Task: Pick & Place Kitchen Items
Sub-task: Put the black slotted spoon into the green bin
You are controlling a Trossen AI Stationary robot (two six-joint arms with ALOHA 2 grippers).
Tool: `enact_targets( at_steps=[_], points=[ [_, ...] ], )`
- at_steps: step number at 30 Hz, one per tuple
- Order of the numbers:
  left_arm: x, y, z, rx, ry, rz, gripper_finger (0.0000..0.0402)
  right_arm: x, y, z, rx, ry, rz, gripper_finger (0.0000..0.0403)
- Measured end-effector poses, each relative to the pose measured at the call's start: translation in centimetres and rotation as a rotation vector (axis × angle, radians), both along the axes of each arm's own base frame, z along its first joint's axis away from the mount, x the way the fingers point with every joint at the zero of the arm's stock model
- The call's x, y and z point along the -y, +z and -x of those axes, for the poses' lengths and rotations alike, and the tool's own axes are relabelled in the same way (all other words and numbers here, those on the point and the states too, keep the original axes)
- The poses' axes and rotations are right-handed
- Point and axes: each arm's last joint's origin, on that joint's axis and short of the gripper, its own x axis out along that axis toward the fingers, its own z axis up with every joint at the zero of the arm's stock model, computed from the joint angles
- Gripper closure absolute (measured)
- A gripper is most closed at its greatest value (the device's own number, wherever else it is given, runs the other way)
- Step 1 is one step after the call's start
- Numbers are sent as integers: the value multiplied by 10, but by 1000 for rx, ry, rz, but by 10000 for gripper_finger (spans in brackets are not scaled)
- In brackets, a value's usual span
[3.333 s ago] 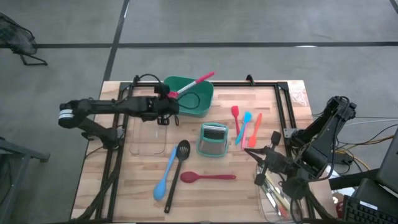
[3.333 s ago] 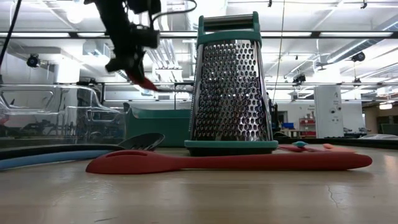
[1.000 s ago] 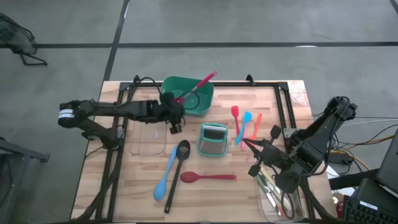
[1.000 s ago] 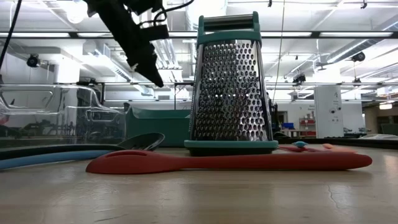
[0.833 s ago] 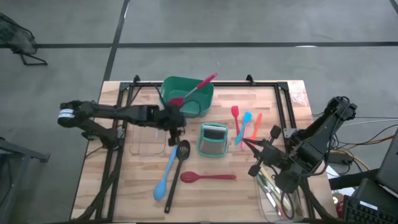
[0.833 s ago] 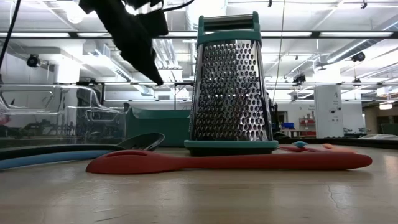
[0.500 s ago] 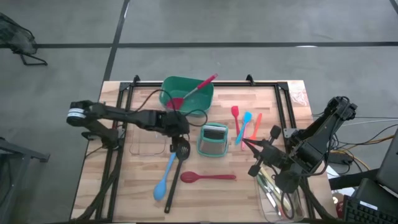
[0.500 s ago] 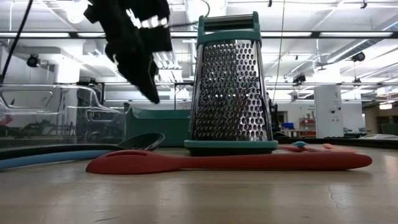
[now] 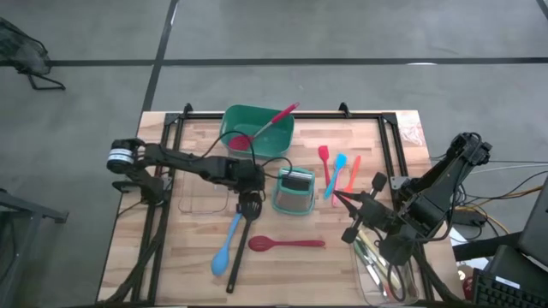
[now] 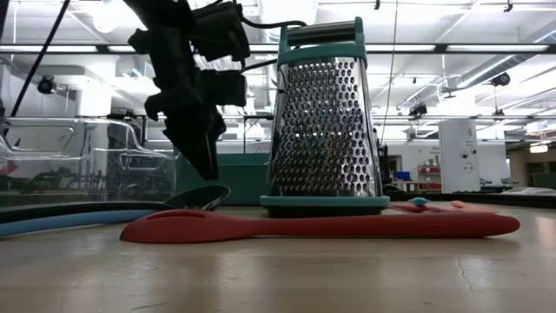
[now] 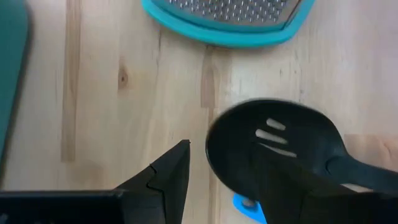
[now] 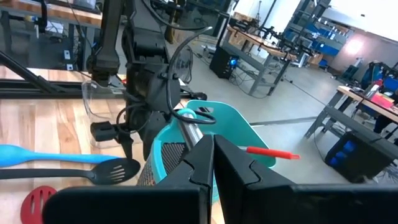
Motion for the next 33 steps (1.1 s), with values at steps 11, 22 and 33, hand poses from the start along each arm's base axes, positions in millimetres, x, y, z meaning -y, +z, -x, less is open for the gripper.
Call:
enact_targets(
  at_steps=[11,22,33],
  points=[
    [0,-13,-9,-50,-10,9,235,0,0,0,-4,1,6,394],
    [3,-9,-9,-40,-50,107,311,0,0,0,-14,5,22,394],
    [6,-3,-11,-44,-83,130,397,0,0,0,-13,4,21,394]
  ],
)
